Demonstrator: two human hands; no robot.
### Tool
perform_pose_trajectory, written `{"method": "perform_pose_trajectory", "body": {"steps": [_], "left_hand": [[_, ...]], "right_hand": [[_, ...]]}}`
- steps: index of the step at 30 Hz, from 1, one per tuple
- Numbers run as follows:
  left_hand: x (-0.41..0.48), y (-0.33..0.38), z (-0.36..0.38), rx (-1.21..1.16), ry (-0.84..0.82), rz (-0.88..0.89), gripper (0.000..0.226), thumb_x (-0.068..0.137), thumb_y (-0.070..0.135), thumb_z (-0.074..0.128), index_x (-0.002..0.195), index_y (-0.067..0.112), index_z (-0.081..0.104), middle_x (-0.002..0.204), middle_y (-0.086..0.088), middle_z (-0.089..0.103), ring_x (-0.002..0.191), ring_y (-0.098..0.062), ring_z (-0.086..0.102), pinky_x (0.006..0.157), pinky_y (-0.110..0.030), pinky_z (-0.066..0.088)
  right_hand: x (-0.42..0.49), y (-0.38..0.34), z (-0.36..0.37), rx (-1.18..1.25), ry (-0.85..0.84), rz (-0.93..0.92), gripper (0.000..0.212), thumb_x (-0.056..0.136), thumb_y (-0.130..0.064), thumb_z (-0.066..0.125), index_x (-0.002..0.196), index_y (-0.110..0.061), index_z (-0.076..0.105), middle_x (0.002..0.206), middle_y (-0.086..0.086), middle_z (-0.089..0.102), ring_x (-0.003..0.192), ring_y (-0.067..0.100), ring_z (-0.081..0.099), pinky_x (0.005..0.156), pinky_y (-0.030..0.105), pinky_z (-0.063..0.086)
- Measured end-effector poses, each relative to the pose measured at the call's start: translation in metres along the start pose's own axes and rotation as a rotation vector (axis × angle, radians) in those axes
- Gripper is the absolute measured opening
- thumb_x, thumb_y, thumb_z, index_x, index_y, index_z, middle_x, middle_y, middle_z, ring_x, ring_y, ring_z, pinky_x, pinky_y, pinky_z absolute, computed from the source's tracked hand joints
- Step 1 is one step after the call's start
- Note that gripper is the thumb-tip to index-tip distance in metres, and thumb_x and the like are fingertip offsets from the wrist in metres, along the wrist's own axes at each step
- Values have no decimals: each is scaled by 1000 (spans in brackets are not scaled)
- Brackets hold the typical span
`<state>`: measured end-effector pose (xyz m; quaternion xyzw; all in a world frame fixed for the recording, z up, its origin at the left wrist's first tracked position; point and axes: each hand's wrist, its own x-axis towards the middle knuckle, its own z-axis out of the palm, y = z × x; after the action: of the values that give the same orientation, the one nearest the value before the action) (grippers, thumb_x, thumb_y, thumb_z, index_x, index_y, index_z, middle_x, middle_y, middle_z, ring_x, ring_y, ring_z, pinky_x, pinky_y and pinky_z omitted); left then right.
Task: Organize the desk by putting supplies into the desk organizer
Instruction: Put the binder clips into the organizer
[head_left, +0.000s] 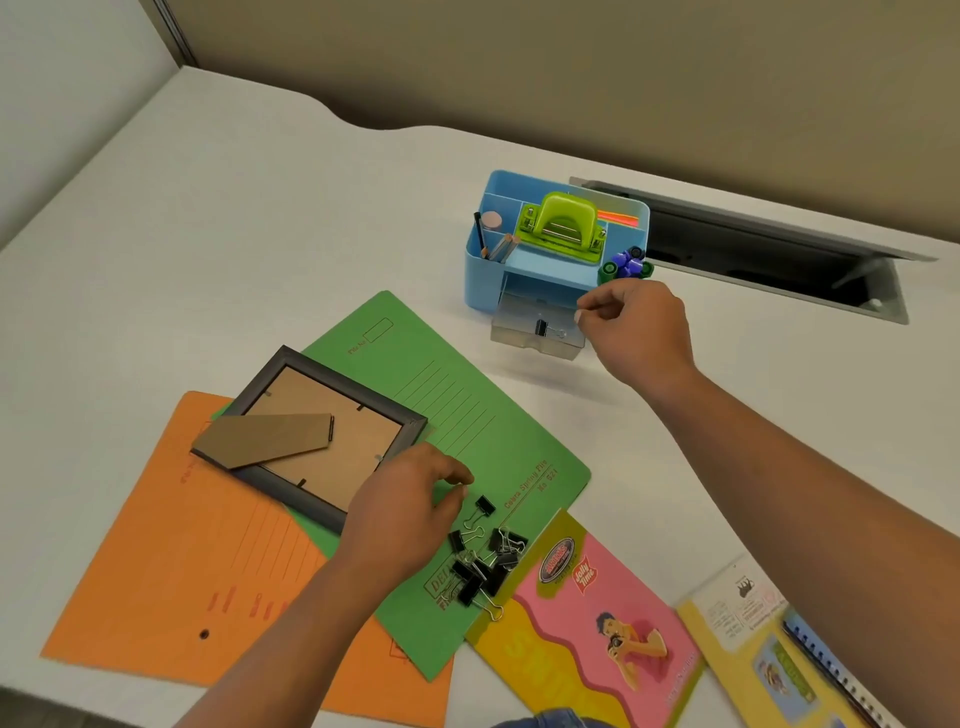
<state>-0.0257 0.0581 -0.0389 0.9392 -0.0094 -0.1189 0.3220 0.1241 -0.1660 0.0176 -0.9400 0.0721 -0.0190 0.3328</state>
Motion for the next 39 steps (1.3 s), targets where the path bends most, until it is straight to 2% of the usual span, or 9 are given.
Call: {"method": "perform_pose_trajectory", "body": {"steps": [5, 11, 18, 21, 25, 31, 34, 37, 39], "left_hand": [[5, 7, -6, 161, -143, 92, 29, 91, 26, 63, 118, 35, 66, 113, 12, 58, 101, -10, 58, 82, -31, 52], [14, 17, -6, 343, -230, 252, 43, 90, 27, 63, 130, 39, 56, 111, 11, 50, 96, -9, 52, 73, -23, 41], [17, 15, -5, 352, -218, 246, 26, 88, 41, 64, 112, 33, 68, 107, 10, 53, 86, -6, 48, 70, -23, 40], [18, 18, -1, 353, -177, 224, 28, 86, 48, 63, 105, 29, 68, 105, 9, 54, 89, -10, 54, 70, -26, 43], [19, 27, 8, 437, -128, 156, 40, 76, 66, 63, 78, 26, 55, 83, 10, 53, 75, -12, 54, 62, -28, 46], [22, 28, 14, 466, -131, 86, 35, 74, 54, 62, 73, 20, 62, 71, 4, 60, 67, -16, 60, 60, -31, 54], [23, 34, 8, 162, -76, -50, 25, 72, 47, 65, 72, 22, 62, 62, 7, 60, 60, -10, 58, 56, -25, 49], [25, 48, -3, -673, -10, -299, 20, 81, 30, 71, 75, 13, 64, 62, 7, 59, 54, -8, 49, 54, -24, 42], [24, 58, -10, -1023, -42, -377, 12, 86, 20, 68, 79, 12, 62, 69, 4, 61, 50, -9, 42, 48, -22, 34]], "right_hand": [[-37, 6, -8, 76, 13, -1, 5, 85, -24, 68, 87, -26, 71, 78, -14, 65, 73, 0, 60, 65, 15, 44], [-112, 32, 13, 153, -150, 93, 5, 84, -23, 70, 81, -27, 72, 78, -15, 69, 67, -2, 61, 62, 12, 44], [-151, 38, 29, 139, -322, 95, 10, 85, -20, 69, 84, -30, 69, 77, -16, 66, 71, -4, 60, 63, 14, 42], [-152, 36, 31, 132, -334, 98, 9, 85, -21, 69, 84, -31, 69, 77, -16, 66, 67, -4, 59, 60, 13, 39], [-151, 33, 32, 129, -332, 93, 9, 85, -22, 69, 84, -31, 69, 78, -16, 67, 68, -3, 60, 61, 15, 42], [-152, 31, 31, 143, -337, 100, 6, 85, -25, 69, 85, -31, 70, 77, -16, 68, 64, -3, 60, 62, 16, 42], [-151, 29, 30, 181, -334, 104, 7, 85, -24, 70, 86, -31, 70, 79, -17, 69, 64, -1, 62, 61, 14, 44], [-148, 20, 26, 298, -354, 109, 12, 85, -23, 72, 97, -26, 72, 83, -15, 71, 69, -4, 65, 65, 9, 49], [-144, 12, 24, 429, -359, 157, 17, 85, -21, 73, 102, -21, 73, 85, -7, 74, 76, 3, 69, 72, 19, 55]]}}
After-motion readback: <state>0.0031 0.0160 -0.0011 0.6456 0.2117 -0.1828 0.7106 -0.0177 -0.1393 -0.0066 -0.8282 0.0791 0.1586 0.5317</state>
